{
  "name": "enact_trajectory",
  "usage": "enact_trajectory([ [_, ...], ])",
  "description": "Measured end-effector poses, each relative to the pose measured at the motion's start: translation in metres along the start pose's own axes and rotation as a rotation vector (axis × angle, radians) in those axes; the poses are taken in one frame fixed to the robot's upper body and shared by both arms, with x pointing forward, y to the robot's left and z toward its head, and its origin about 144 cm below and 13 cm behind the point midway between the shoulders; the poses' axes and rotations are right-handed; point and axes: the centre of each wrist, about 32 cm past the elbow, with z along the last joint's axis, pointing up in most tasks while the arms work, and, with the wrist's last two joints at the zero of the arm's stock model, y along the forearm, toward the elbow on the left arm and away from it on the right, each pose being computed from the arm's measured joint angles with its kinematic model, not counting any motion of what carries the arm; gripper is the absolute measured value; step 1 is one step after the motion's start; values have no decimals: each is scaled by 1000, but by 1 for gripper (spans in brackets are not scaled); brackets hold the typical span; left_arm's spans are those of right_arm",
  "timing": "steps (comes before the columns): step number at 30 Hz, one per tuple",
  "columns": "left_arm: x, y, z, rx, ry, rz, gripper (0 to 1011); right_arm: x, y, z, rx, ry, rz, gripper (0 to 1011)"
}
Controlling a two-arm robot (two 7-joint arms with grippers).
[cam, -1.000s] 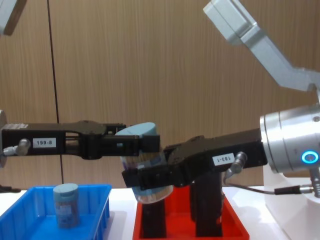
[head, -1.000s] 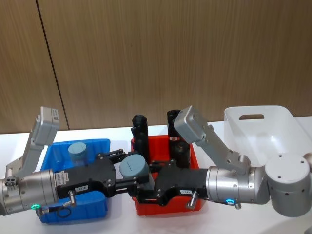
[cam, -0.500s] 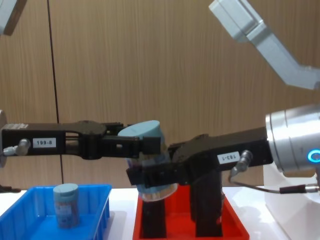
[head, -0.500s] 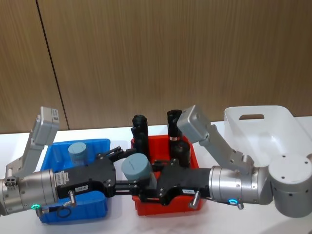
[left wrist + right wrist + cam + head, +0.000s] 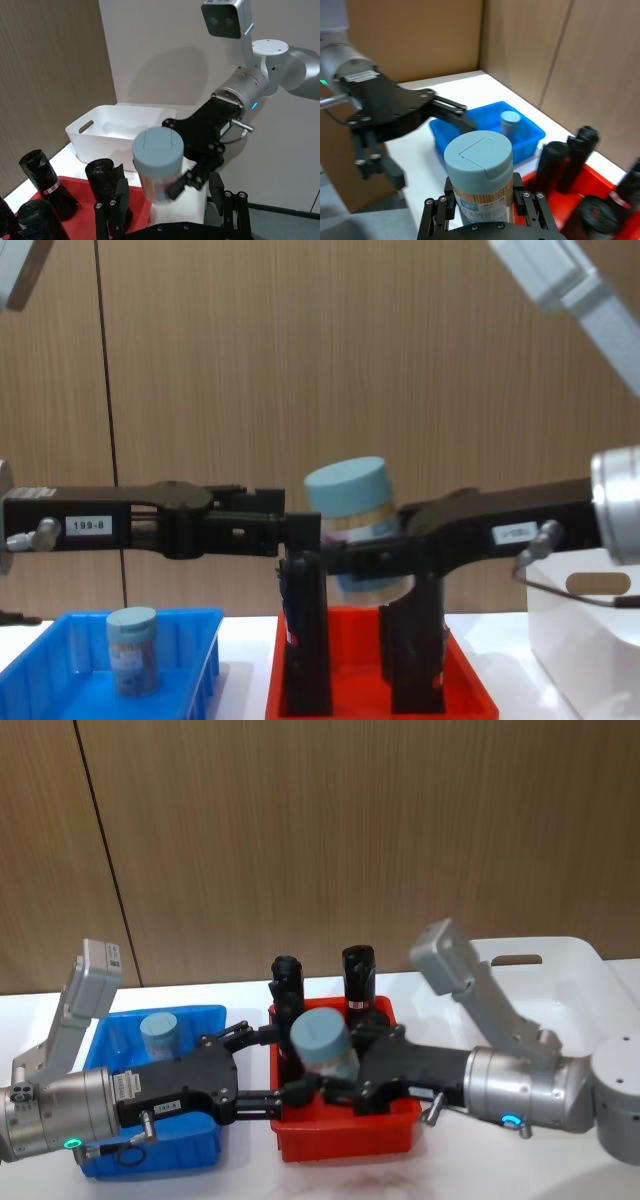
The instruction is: Pick the cotton swabs from the blue box and place them into the white box.
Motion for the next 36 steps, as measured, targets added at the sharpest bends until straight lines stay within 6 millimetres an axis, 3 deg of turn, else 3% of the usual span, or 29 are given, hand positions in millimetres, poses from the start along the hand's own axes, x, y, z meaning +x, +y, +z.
enact_trajectory([
  [19, 0, 0, 0, 0, 0, 0, 1004, 32, -44, -10, 10, 22, -277, 646],
  [36, 0, 0, 0, 0, 0, 0, 1004, 67, -66, -25, -46, 54, -554, 646],
])
